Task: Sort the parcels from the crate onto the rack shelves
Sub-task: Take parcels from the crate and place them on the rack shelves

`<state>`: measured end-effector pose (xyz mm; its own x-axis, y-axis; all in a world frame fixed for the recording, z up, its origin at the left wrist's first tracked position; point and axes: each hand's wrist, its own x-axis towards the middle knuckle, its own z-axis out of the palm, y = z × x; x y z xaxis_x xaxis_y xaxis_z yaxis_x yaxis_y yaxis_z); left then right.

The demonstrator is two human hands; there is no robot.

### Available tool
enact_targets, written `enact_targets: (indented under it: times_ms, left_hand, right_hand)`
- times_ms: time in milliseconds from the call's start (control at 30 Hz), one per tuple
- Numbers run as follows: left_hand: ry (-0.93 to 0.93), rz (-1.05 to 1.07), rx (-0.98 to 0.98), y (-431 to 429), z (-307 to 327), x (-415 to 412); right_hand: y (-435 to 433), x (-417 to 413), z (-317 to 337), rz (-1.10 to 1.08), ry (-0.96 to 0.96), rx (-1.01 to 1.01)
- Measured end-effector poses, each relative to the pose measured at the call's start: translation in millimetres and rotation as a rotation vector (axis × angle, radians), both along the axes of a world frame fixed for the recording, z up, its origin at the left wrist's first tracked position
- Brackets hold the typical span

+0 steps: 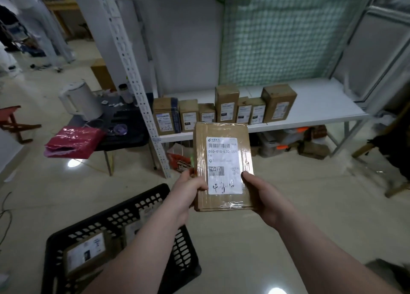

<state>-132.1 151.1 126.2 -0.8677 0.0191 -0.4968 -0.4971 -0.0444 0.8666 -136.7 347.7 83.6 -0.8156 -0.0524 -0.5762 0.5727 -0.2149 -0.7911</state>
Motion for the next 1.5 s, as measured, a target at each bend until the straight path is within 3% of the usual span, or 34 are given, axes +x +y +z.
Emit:
enact_targets:
  times_ms: [267, 633, 1200, 1500]
  left_hand:
    - [-0.034, -0.077, -0.013, 96, 0, 8]
    - [-0.069, -0.126, -0.065, 137, -15, -27]
    - [-0.082, -0.23, -0.11, 205, -23, -232]
    - [-0.051, -0.385, -0.143, 284, -29, -301]
  right_hand:
    - [90, 18, 6, -0.067, -0.017, 0.011]
    - [130, 5, -8, -0.15, -0.102, -0.013]
    - [195, -177, -8, -0.246, -0.15, 0.045]
    - [267, -225, -16, -0.307, -0.186, 0.088]
